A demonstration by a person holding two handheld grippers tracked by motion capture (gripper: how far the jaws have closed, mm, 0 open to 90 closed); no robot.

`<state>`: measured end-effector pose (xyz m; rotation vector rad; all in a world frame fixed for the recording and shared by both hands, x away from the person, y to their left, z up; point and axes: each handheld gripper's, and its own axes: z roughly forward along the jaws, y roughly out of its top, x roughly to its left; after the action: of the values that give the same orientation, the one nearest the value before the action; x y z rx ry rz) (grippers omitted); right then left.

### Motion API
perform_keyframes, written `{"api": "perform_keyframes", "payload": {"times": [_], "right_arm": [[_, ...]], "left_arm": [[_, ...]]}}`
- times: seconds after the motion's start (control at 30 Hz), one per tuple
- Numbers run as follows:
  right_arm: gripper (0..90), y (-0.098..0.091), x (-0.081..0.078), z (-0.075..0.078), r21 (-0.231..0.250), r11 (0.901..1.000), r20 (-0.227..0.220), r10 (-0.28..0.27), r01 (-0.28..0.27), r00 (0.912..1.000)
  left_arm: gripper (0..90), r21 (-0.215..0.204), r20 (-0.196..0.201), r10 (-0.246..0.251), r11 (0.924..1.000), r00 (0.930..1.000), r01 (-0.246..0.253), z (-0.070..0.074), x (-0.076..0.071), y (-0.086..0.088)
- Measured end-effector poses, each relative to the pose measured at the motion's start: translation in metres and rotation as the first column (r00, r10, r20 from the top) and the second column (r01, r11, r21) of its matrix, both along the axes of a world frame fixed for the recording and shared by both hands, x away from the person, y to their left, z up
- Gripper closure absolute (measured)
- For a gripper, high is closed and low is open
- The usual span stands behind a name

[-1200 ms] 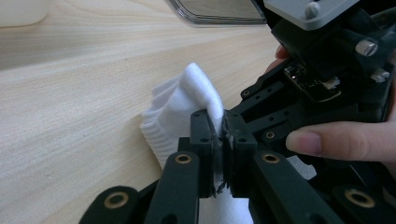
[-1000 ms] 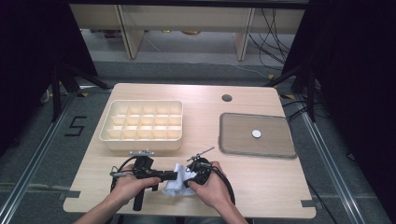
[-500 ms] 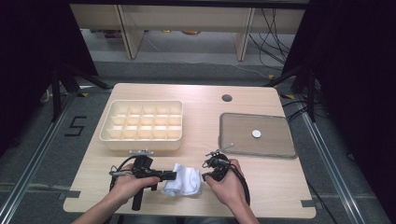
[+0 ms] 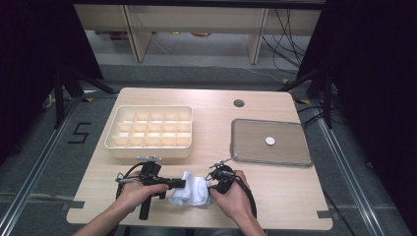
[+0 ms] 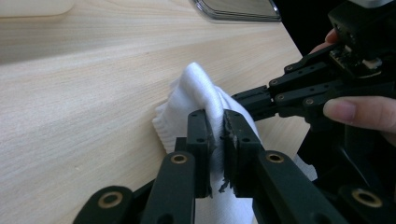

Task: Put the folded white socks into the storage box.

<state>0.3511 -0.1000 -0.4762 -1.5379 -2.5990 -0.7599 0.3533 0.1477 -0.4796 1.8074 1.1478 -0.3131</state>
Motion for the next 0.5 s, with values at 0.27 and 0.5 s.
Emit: {"api": "perform_keyframes", "payload": {"times": [0.27,0.5], "right_arm": [[90.0,-0.003,-0.001,0.017,0.018,0.9983,0.054,-0.057,0.056,0.9969],[90.0,0.022,-0.004,0.021,0.126,0.9894,0.013,0.071,-0.072,0.9974]], "left_arm": [[81.8,0.015,-0.001,0.005,0.9999,1.0000,-0.005,0.000,0.000,0.003],[81.8,0.020,0.004,0.002,0.9998,1.0000,-0.002,0.000,0.000,0.003]]}}
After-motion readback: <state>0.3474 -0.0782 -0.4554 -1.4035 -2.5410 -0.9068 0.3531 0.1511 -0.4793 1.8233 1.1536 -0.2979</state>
